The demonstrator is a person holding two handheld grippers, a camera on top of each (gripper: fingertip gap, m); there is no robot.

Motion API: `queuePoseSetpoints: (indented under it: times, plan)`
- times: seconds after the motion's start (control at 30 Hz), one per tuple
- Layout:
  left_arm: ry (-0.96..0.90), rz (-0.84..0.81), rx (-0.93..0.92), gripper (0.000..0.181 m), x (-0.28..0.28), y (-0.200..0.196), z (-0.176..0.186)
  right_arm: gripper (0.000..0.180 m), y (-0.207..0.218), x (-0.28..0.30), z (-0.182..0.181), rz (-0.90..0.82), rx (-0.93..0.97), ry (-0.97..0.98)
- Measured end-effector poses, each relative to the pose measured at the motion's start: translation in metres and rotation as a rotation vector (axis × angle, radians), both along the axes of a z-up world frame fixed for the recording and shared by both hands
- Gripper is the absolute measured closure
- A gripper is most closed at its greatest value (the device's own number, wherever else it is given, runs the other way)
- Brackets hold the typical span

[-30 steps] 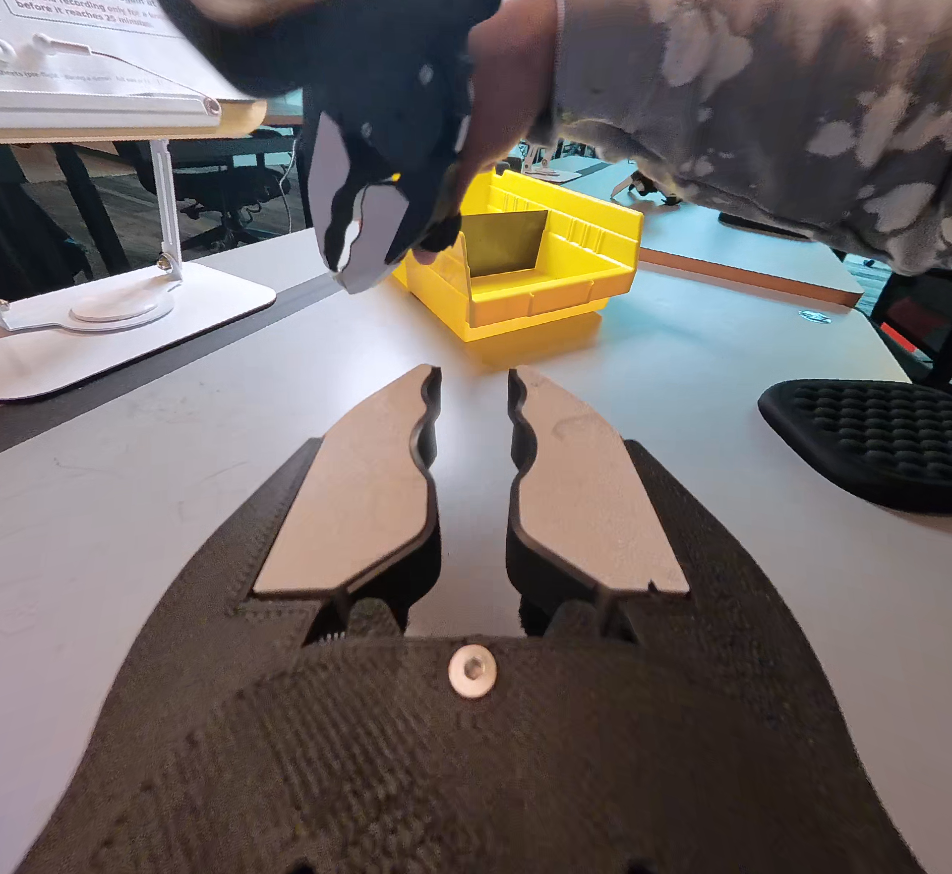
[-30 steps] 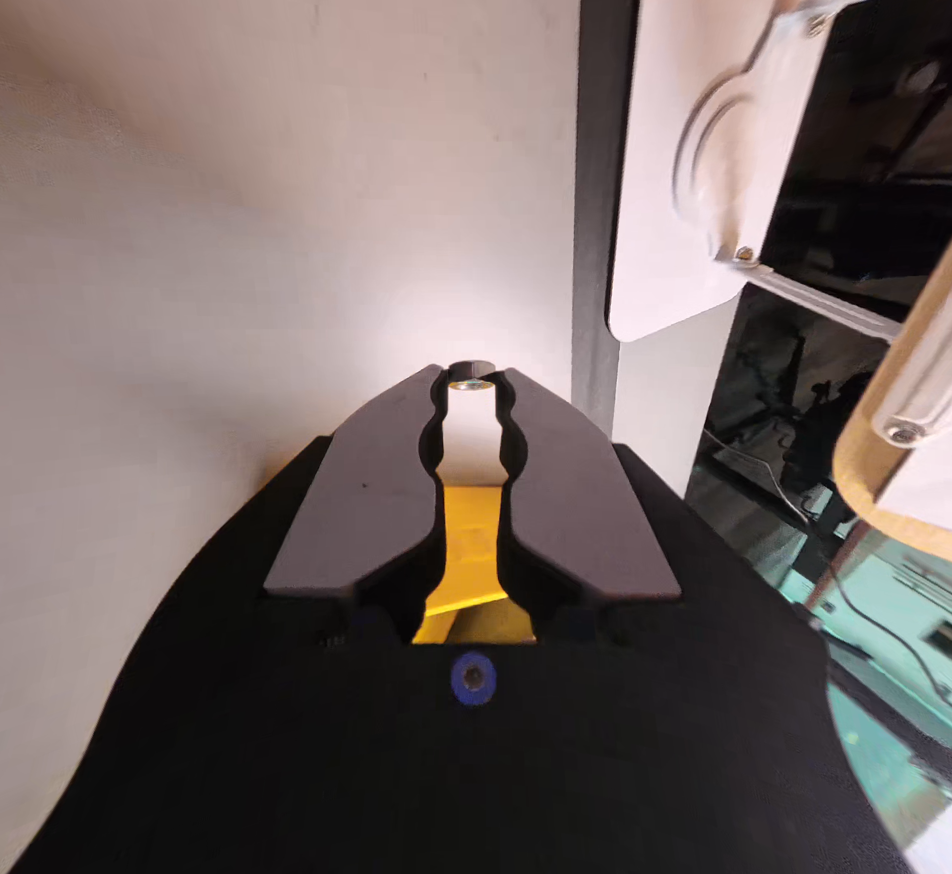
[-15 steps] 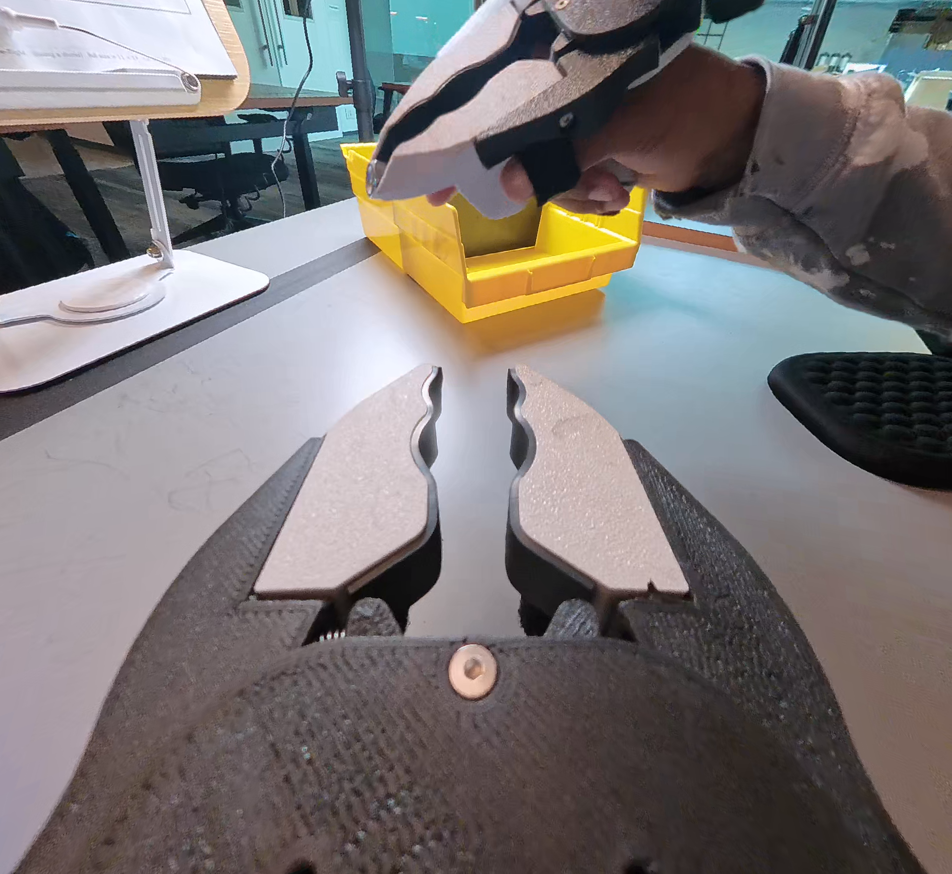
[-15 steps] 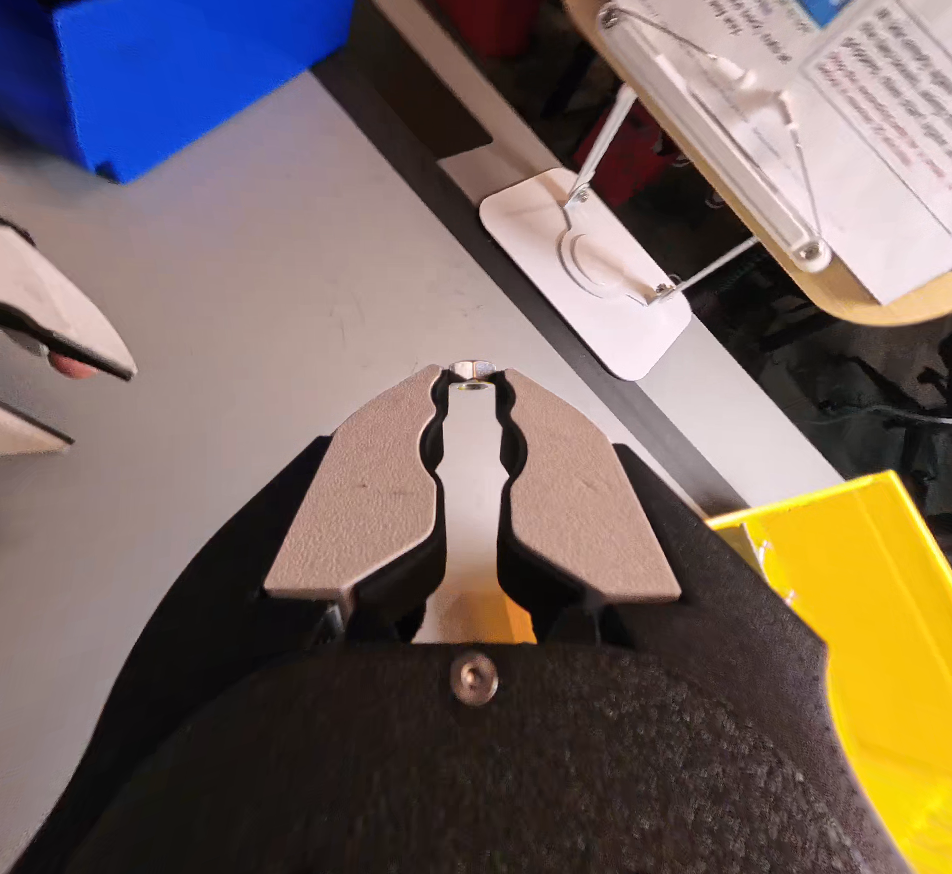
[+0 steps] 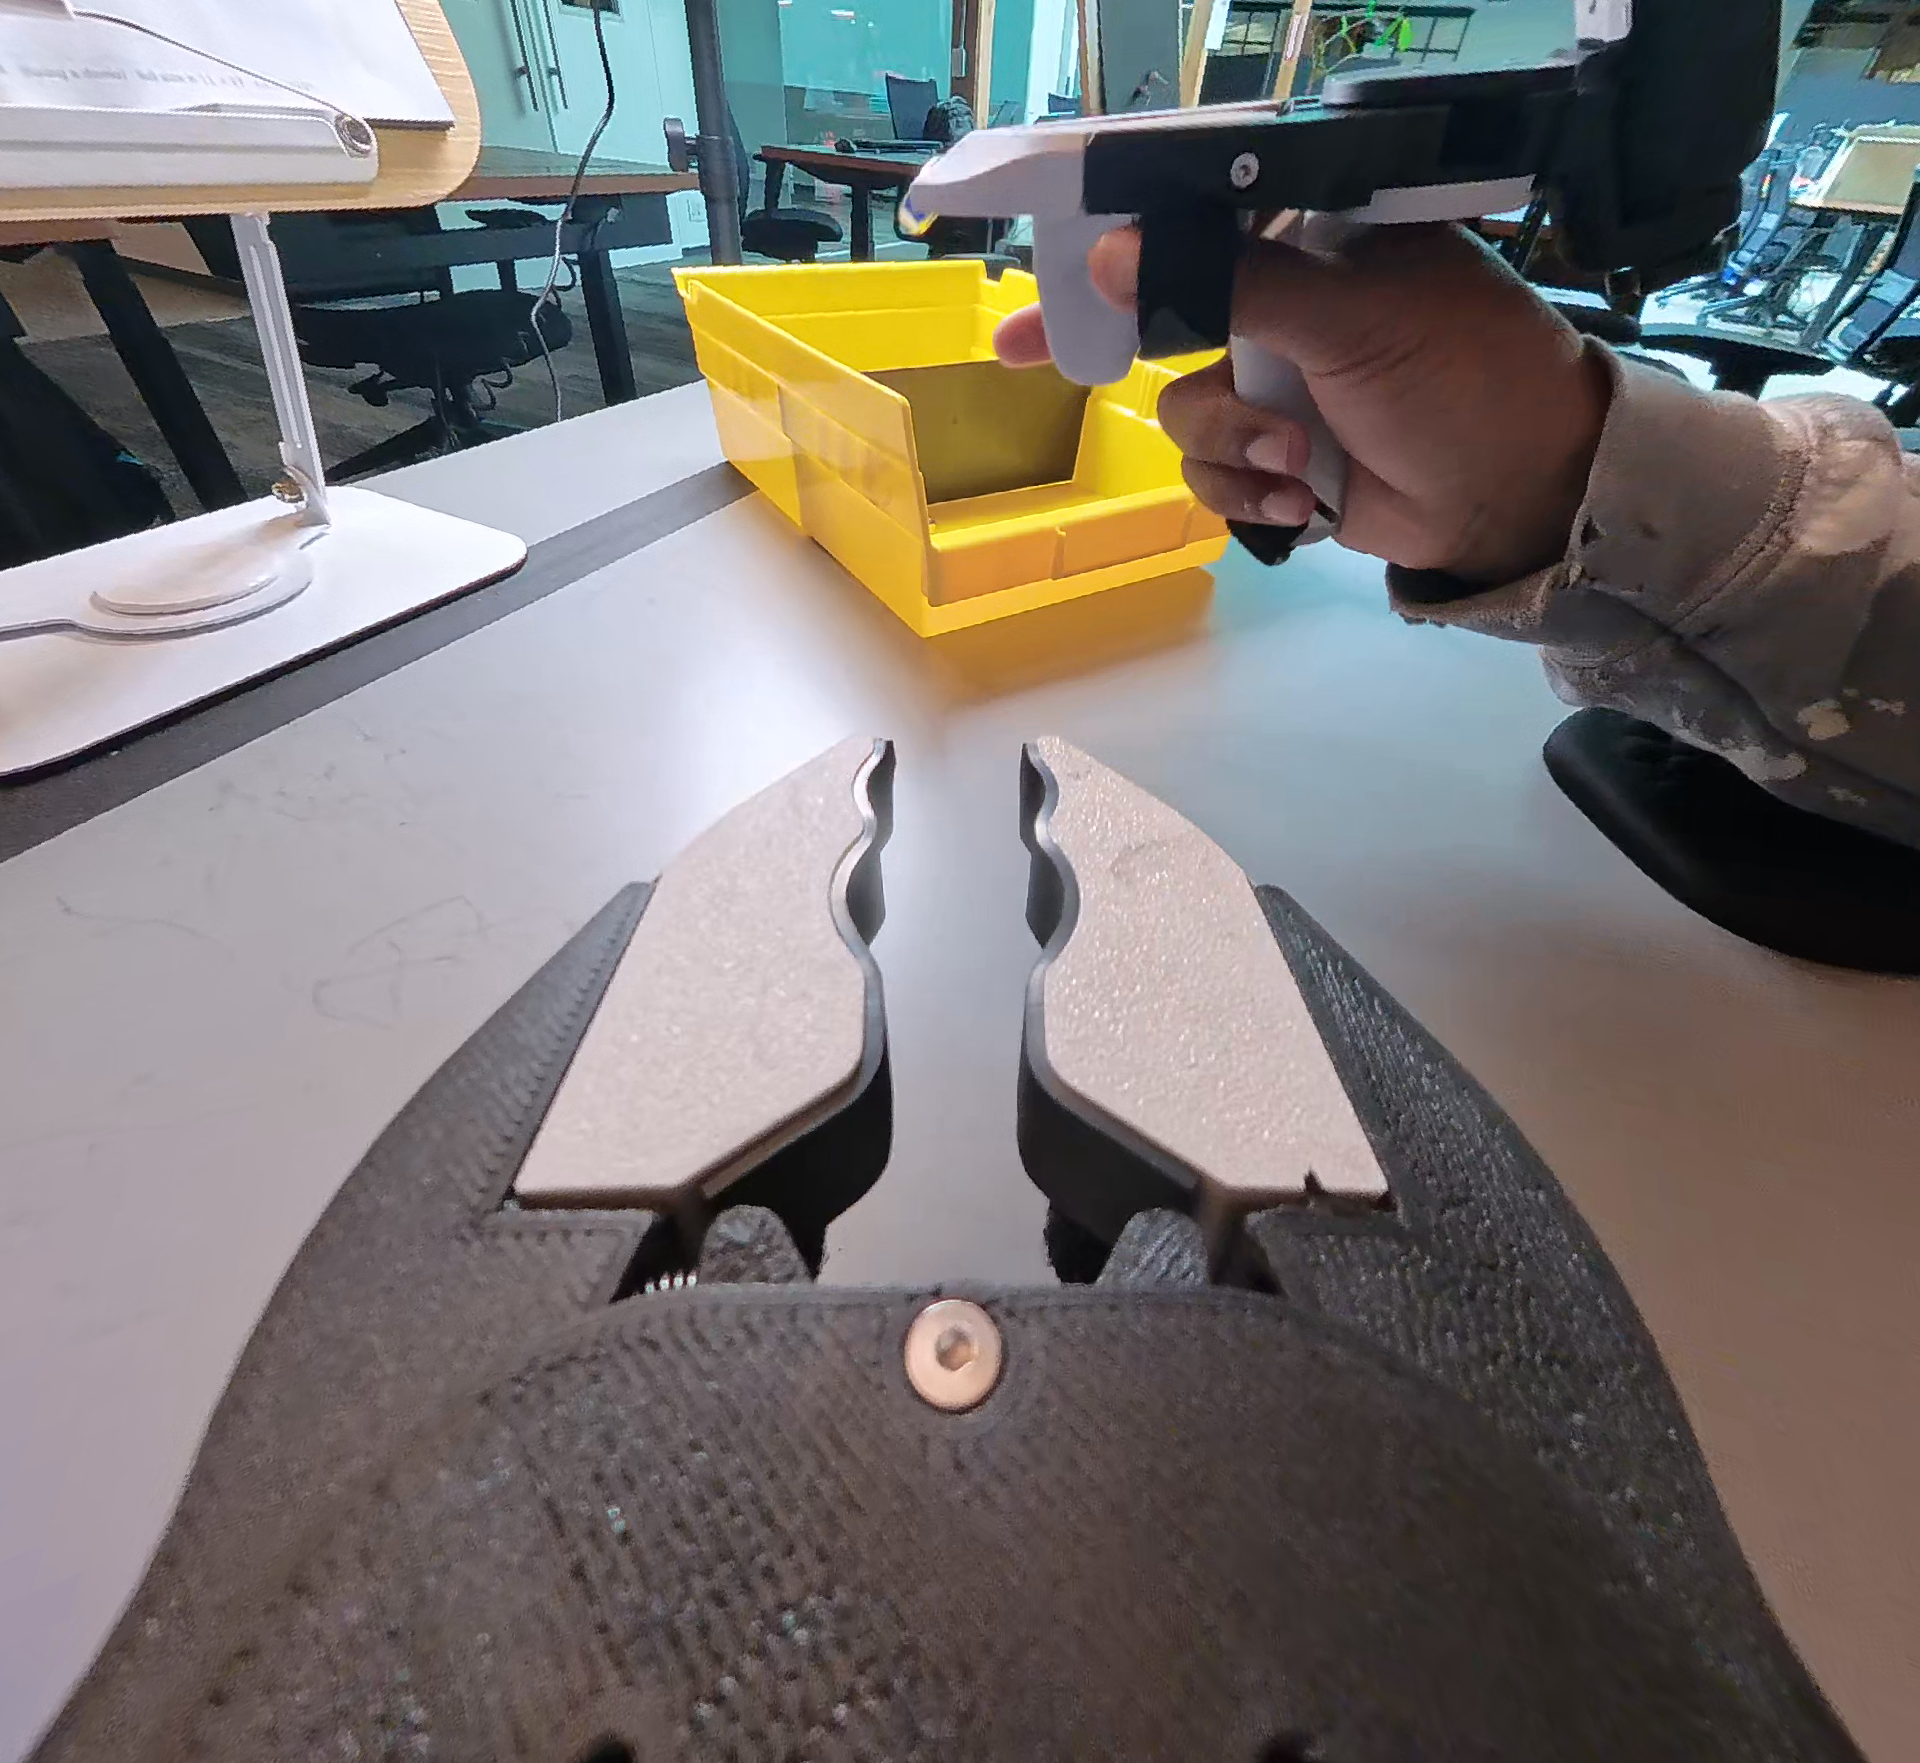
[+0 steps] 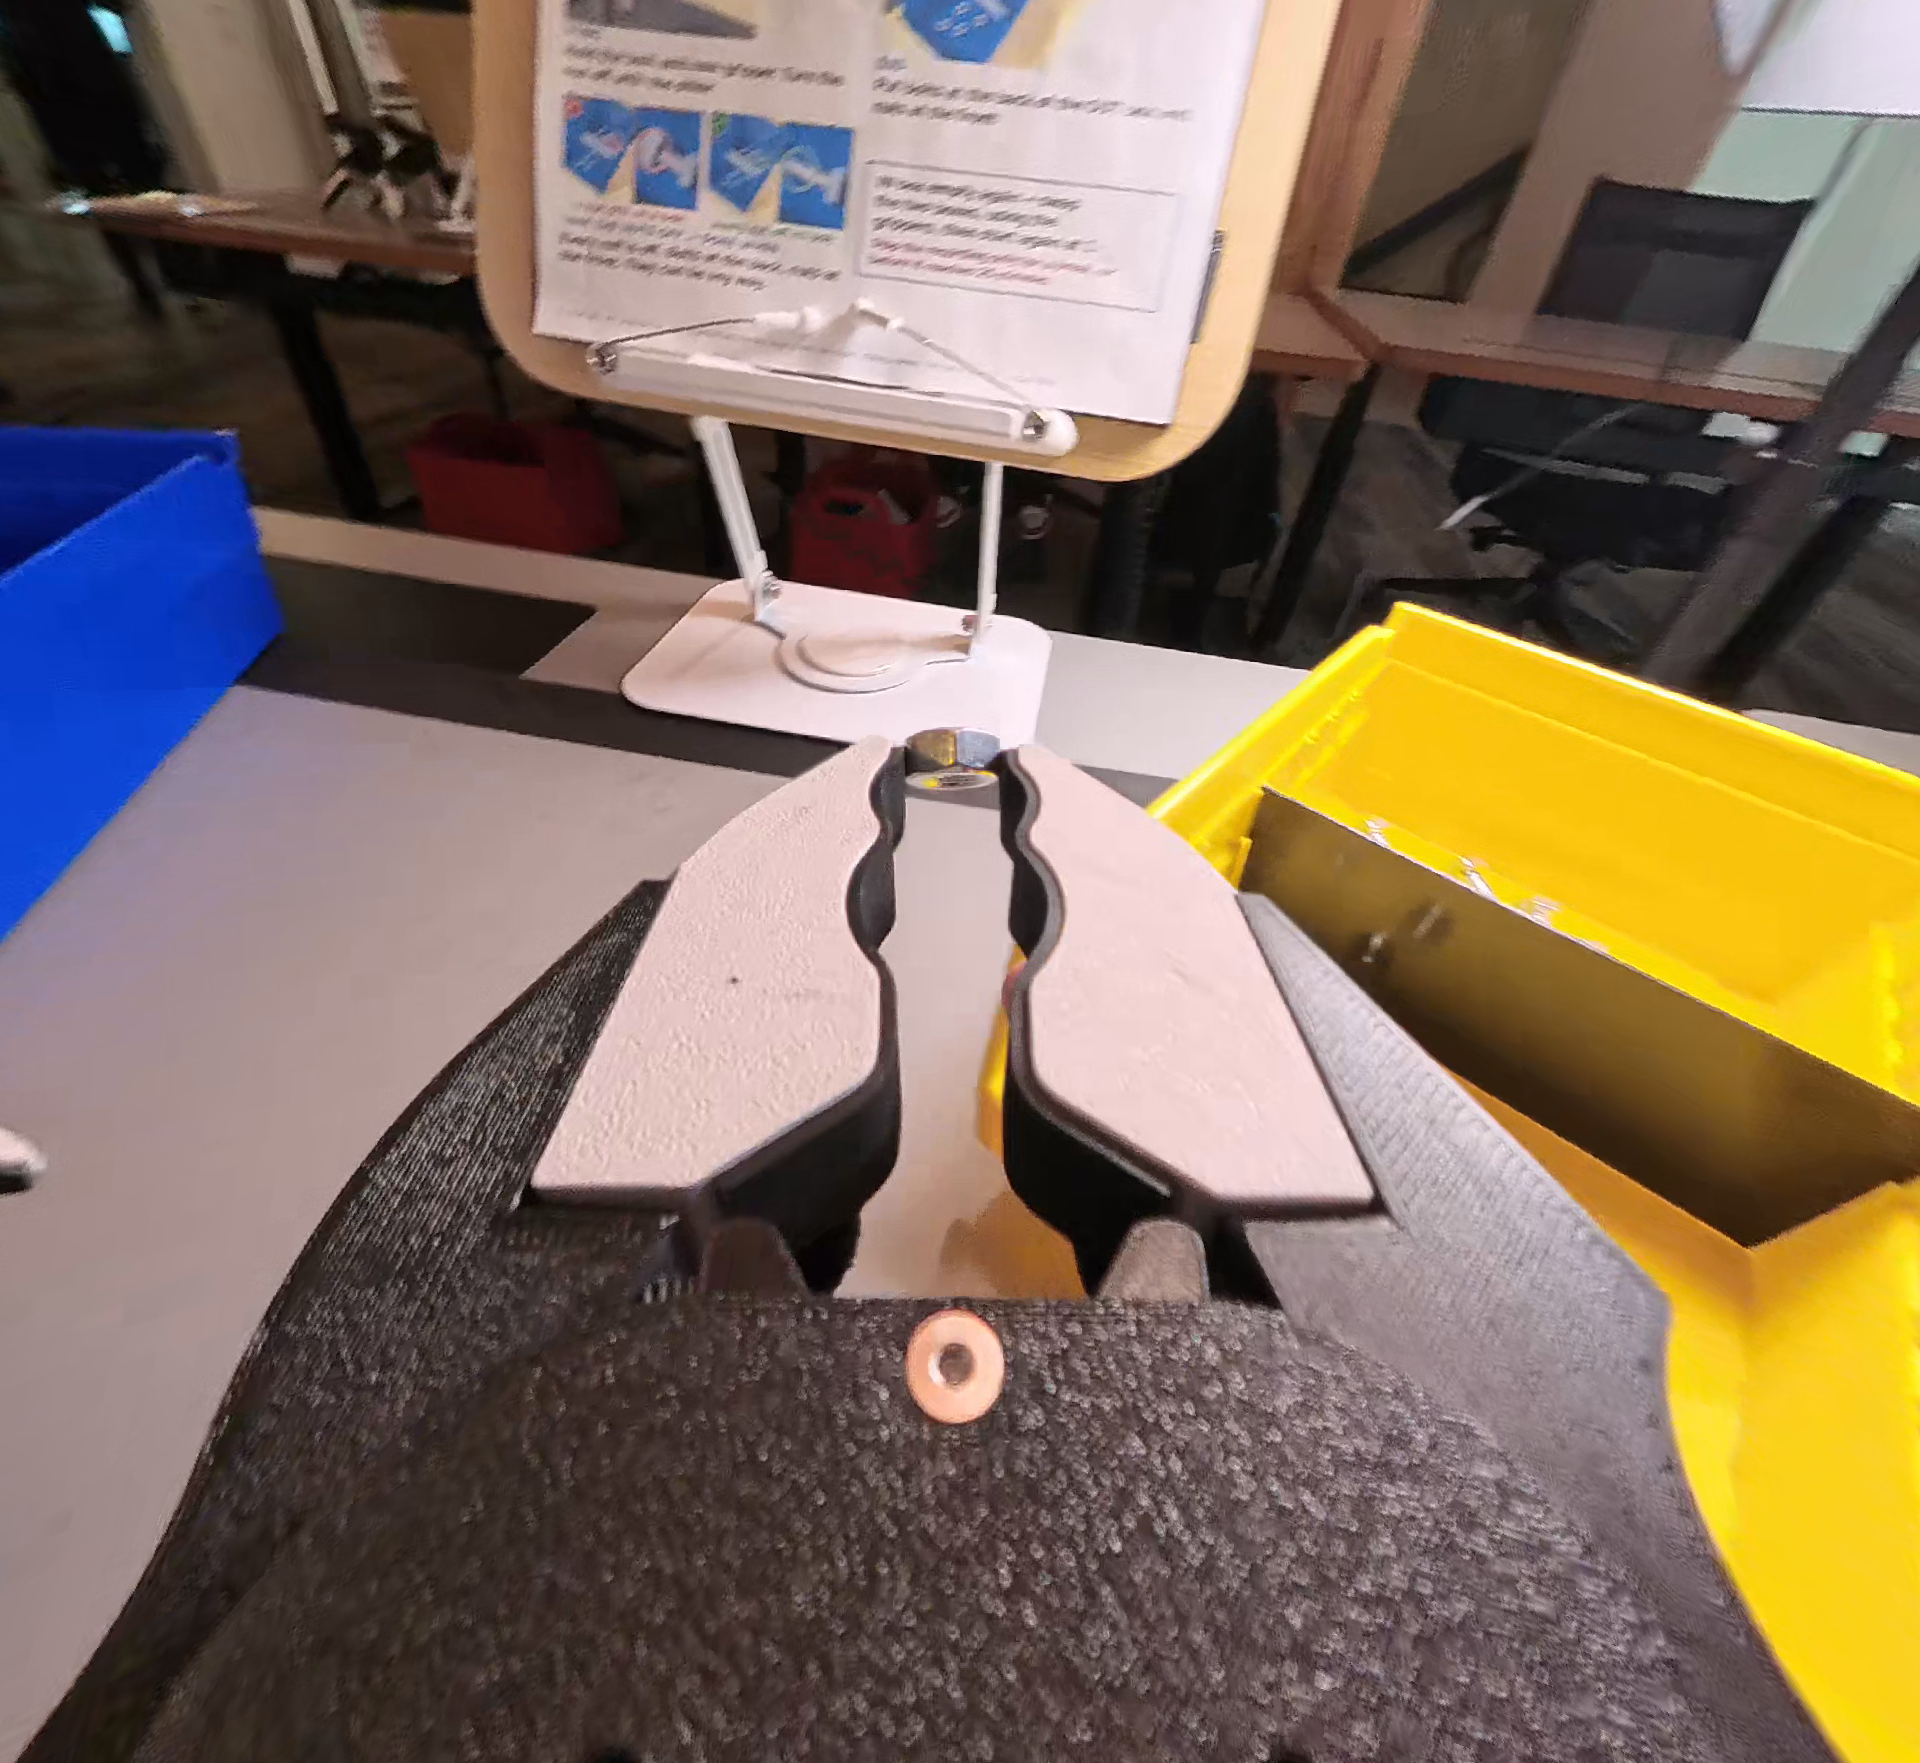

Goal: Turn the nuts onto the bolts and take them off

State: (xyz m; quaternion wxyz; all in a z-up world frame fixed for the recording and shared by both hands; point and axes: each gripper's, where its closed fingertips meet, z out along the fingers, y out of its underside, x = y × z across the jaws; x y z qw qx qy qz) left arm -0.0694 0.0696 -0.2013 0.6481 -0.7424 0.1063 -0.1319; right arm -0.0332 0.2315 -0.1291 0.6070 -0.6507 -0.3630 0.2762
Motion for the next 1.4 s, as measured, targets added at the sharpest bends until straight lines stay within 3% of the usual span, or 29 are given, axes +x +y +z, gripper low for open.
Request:
queuePoseSetpoints:
  times: [0.27, 0.47, 0.8, 1.1, 1.23, 1.4]
  plan:
    - [0.02, -0.002, -0.007, 0.159, 0.004, 0.0, -0.001, 0.163, 0.096, 0.045, 0.027, -0.224, -0.039, -0.036]
    - [0.037, 0.003, 0.001, 0.159, 0.004, -0.001, 0.001, 0.163, 0.17, 0.067, 0.008, -0.292, -0.203, -0.15]
    - [0.032, -0.011, -0.012, 0.159, 0.005, 0.001, -0.002, 0.162, 0.15, 0.067, -0.106, -0.158, -0.515, -0.521]
    - [0.036, -0.007, -0.011, 0.159, 0.005, 0.001, -0.001, 0.153, 0.153, 0.076, -0.144, -0.175, -0.589, -0.676]
    - [0.04, -0.004, -0.008, 0.159, 0.004, 0.001, -0.001, 0.153, 0.157, 0.064, -0.111, -0.154, -0.499, -0.513]
    - [0.027, 0.011, 0.001, 0.159, -0.001, 0.001, 0.0, 0.153, 0.133, 0.046, 0.016, -0.036, -0.034, -0.011]
